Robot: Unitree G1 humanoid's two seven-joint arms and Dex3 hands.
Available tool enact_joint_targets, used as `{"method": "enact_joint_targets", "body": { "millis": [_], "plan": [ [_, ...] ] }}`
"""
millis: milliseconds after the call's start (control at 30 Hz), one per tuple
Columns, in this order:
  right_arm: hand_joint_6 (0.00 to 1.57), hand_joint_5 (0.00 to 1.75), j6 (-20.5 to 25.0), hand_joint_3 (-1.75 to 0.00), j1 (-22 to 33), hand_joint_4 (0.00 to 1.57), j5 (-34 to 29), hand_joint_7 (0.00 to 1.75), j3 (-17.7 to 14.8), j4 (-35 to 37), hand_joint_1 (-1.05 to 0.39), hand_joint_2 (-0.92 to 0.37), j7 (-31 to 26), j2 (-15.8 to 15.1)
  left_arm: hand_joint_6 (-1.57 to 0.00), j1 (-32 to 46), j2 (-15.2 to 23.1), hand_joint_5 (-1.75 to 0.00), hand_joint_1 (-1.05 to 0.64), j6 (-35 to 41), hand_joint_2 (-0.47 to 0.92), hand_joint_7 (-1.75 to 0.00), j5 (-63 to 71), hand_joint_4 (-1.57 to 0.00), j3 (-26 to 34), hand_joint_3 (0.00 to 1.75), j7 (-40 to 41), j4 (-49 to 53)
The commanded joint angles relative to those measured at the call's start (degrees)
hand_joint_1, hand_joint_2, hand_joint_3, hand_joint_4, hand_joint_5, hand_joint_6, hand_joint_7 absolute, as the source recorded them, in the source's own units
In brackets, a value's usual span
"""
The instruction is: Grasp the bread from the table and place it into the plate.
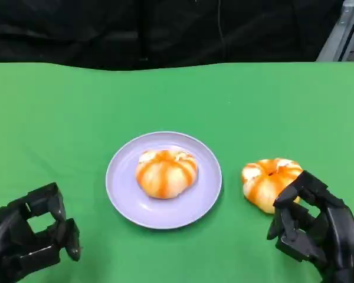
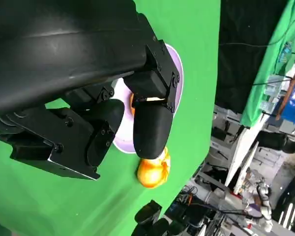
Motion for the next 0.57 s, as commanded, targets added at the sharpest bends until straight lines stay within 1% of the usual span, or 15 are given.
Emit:
{"method": "enact_joint_targets", "body": {
  "millis": [33, 333, 567],
  "plan": [
    [0.65, 1.75, -0.28, -1.11, -0.26, 0.83, -0.11, 1.58, -0.2, -0.59, -0.15, -0.6, -0.69, -0.23, -0.75, -0.17, 0.49, -1.75, 0.02, 0.45, 0.62, -1.75, -0.25, -0.91, 0.93, 1.45, -1.19, 0.2],
    [0.64, 1.75, -1.0, -1.11, -0.45, 0.83, 0.67, 1.6, -0.33, 0.03, -0.15, -0.6, -0.14, -0.3, -0.76, -0.91, -0.19, -1.75, 0.04, 0.51, 0.62, -1.75, -0.19, -0.92, 1.25, 1.44, -0.9, 0.48],
    [0.64, 1.75, -0.67, -1.1, -0.18, 0.83, 0.43, 1.59, -0.43, -0.28, -0.16, -0.6, -0.19, -0.57, -0.76, -1.05, -0.54, -1.75, 0.04, 0.07, 0.62, -1.75, -0.25, -0.92, 1.36, 1.44, -1.6, 0.79]
  ]
}}
